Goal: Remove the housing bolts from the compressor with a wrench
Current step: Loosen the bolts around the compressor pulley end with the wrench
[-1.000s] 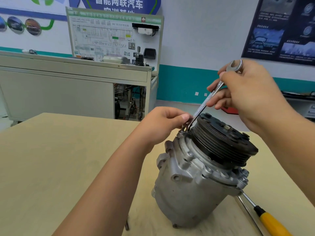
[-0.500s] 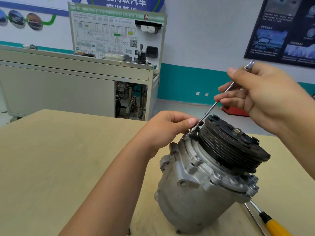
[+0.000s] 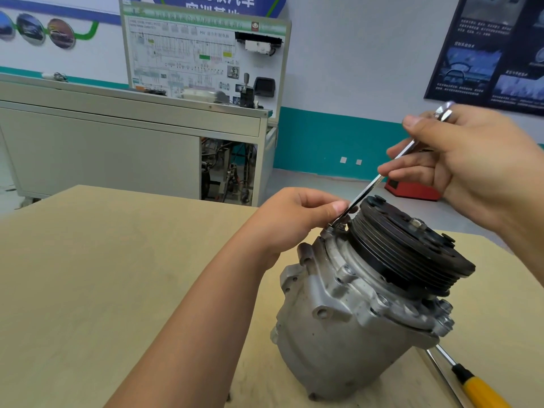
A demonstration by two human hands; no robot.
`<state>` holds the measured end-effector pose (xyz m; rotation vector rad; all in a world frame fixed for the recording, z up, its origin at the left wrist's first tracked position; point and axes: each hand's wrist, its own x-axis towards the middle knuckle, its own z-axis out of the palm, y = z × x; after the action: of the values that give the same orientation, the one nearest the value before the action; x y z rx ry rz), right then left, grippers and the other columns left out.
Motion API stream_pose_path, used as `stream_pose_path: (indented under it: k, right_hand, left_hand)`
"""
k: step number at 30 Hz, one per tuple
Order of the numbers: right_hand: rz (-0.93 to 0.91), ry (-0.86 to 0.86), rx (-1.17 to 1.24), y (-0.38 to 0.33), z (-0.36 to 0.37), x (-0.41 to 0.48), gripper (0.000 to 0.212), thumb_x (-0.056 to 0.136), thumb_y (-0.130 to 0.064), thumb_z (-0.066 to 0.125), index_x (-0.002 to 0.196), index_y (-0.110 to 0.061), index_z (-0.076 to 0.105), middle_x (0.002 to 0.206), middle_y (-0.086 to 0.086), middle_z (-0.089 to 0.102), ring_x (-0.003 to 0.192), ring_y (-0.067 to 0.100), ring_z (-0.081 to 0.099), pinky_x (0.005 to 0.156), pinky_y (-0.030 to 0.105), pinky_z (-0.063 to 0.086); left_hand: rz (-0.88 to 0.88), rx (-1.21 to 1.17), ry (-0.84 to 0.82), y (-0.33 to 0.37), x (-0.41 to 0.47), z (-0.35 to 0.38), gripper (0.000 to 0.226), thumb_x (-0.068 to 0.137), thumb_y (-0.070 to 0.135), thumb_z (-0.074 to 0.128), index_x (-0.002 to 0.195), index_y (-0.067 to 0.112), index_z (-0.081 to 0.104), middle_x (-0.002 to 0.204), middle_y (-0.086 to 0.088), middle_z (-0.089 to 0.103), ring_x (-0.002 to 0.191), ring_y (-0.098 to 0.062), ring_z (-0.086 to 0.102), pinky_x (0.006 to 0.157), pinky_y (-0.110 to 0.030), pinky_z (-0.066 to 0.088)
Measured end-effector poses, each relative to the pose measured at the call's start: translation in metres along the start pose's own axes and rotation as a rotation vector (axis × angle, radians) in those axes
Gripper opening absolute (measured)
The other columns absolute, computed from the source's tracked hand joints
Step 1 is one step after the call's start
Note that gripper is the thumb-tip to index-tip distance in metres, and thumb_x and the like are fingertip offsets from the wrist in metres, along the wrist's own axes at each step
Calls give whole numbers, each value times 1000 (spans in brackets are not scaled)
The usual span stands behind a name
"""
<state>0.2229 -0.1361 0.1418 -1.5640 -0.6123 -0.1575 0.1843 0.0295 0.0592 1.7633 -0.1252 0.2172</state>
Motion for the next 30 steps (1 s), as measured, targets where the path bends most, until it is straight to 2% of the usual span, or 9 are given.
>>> stream_pose_path:
  k: [5, 8, 11, 15, 21, 27, 30]
  right_hand:
    - [-8, 1, 26, 0, 4, 1, 13, 96, -19, 51, 86, -11, 50, 78, 16, 59, 53, 17, 69, 48, 16, 51]
    - [-23, 11, 29, 2, 9, 3, 14, 95, -22, 53, 85, -13, 50, 80, 17, 60, 53, 15, 69, 48, 15, 51]
    - [-45, 10, 19, 2, 11, 5, 15, 95, -22, 54, 83, -13, 50, 78, 17, 60, 50, 15, 68, 46, 15, 51]
    - [-90, -26, -70, 0, 12, 4, 20, 97, -22, 51, 79, -12, 49, 75, 17, 60, 48, 15, 66, 44, 16, 50]
    - [-177, -93, -196, -6, 17, 2, 22, 98, -20, 50, 78, -11, 49, 71, 18, 60, 48, 20, 67, 43, 19, 50]
    - [-242, -112, -279, -11, 22, 2, 22, 96, -21, 54, 77, -12, 47, 57, 10, 65, 46, 23, 66, 40, 21, 49]
    - [-266, -107, -307, -12, 24, 4, 23, 96, -22, 55, 78, -11, 45, 61, 22, 61, 44, 23, 65, 38, 21, 47]
  left_hand:
    - [-7, -3, -2, 1, 0, -1, 14, 92, 28, 60, 96, 26, 74, 90, 9, 74, 81, 2, 64, 70, -16, 40]
    - [-9, 3, 1, 2, -1, -2, 16, 93, 26, 59, 98, 25, 74, 91, 8, 74, 88, -4, 65, 69, -15, 41]
    - [-16, 10, 15, 2, -1, -2, 16, 93, 26, 59, 98, 23, 74, 95, 3, 74, 96, -12, 66, 73, -19, 42]
    - [-12, 28, 21, 2, 0, -4, 14, 90, 28, 63, 89, 25, 76, 89, 4, 75, 81, -3, 65, 77, -22, 41]
    - [-22, 39, 13, 1, 1, -7, 12, 87, 29, 67, 90, 21, 76, 91, 1, 75, 87, -10, 66, 82, -26, 42]
    - [1, 56, -15, 2, -1, -10, 10, 89, 26, 65, 87, 23, 75, 83, 6, 74, 74, -1, 64, 73, -23, 41]
    - [14, 80, -26, 3, -1, -11, 10, 89, 25, 64, 89, 25, 74, 84, 7, 73, 74, 1, 63, 70, -20, 40]
